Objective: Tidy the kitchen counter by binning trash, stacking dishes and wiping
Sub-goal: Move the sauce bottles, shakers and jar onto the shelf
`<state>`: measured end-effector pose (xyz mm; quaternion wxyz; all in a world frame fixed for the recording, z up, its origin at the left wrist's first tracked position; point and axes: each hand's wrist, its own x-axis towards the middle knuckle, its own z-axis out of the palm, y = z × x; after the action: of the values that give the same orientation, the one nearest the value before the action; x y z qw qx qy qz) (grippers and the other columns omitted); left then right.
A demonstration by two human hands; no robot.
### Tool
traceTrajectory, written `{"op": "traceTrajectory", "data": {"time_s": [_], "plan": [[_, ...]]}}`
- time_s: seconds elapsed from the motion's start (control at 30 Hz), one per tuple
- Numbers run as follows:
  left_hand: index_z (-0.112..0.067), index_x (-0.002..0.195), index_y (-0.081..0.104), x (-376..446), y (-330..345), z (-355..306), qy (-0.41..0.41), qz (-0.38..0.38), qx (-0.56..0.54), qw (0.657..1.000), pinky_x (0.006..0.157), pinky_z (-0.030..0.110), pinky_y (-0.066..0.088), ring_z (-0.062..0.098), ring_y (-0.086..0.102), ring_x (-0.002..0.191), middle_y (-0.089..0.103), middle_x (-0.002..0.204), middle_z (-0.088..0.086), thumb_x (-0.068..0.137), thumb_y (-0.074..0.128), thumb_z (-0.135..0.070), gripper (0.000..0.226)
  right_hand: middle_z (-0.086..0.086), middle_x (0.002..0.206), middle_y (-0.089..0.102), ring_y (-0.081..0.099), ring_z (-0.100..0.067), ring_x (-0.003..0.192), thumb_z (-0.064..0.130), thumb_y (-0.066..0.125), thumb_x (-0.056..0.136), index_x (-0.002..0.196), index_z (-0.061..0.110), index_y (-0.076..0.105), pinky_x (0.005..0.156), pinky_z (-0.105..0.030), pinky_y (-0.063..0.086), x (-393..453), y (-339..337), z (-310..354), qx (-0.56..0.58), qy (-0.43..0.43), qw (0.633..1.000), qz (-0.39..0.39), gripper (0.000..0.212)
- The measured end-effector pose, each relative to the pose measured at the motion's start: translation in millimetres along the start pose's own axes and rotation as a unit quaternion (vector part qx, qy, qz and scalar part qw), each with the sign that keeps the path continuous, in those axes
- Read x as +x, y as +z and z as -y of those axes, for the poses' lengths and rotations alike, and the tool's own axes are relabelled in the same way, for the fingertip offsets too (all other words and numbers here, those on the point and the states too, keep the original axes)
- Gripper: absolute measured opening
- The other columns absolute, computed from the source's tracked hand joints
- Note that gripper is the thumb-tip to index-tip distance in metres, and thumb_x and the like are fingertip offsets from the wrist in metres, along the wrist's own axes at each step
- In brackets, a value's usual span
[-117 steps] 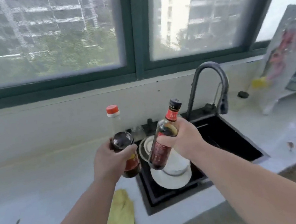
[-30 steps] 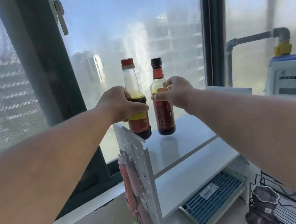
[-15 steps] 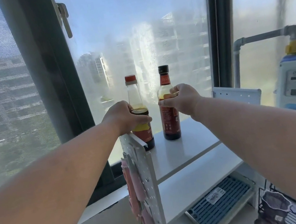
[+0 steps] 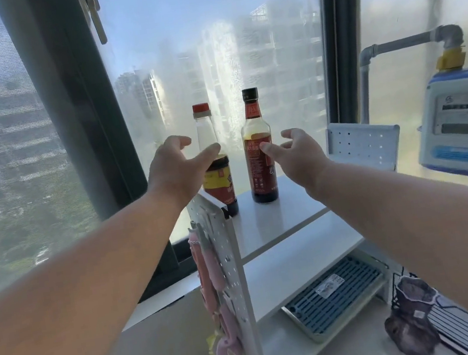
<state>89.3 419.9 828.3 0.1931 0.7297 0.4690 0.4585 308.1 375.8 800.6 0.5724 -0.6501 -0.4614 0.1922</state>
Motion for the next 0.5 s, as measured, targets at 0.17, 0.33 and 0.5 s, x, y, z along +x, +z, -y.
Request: {"op": "traceTrajectory", "data": {"time_s": [0.17, 0.33, 0.5], "plan": [[-0.024, 0.125, 0.065, -117.1, -6.7, 34.0, 0.033, -0.075, -0.052, 0.995, 0.1, 0.036, 0.052, 0.015, 0.06, 0.119, 0.062, 0.125, -0.009, 0.093, 0.071, -0.051, 0.042, -0.003, 0.129, 0.067, 0.067, -0.019, 0.118, 0.04, 0.069, 0.101, 0.142, 0.016, 0.056, 0.099, -0.038, 0.061, -111.9, -1.4, -59.7, 0.029, -0.056, 0.998, -0.026, 0.05], [-0.029, 0.116, 0.064, -174.2, -11.9, 47.7, 0.044, -0.135, -0.119, 0.983, 0.09, 0.041, 0.059, 0.019, 0.069, 0.106, 0.071, 0.117, -0.005, 0.097, 0.072, -0.043, 0.026, 0.002, 0.113, 0.072, 0.071, -0.02, 0.107, 0.037, 0.069, 0.097, 0.12, 0.026, 0.064, 0.098, -0.048, 0.061, -172.4, -3.5, -71.8, 0.143, -0.083, 0.985, -0.051, 0.026], [-0.03, 0.113, 0.066, -264.3, 16.8, 105.7, -0.089, -0.092, -0.175, 0.976, 0.078, 0.014, 0.05, -0.003, 0.062, 0.086, 0.07, 0.113, -0.006, 0.092, 0.07, -0.048, 0.027, -0.002, 0.108, 0.075, 0.071, -0.017, 0.1, 0.032, 0.071, 0.098, 0.118, 0.021, 0.069, 0.099, -0.05, 0.059, -255.2, 7.3, -158.7, 0.159, 0.037, 0.985, -0.051, 0.023]]}}
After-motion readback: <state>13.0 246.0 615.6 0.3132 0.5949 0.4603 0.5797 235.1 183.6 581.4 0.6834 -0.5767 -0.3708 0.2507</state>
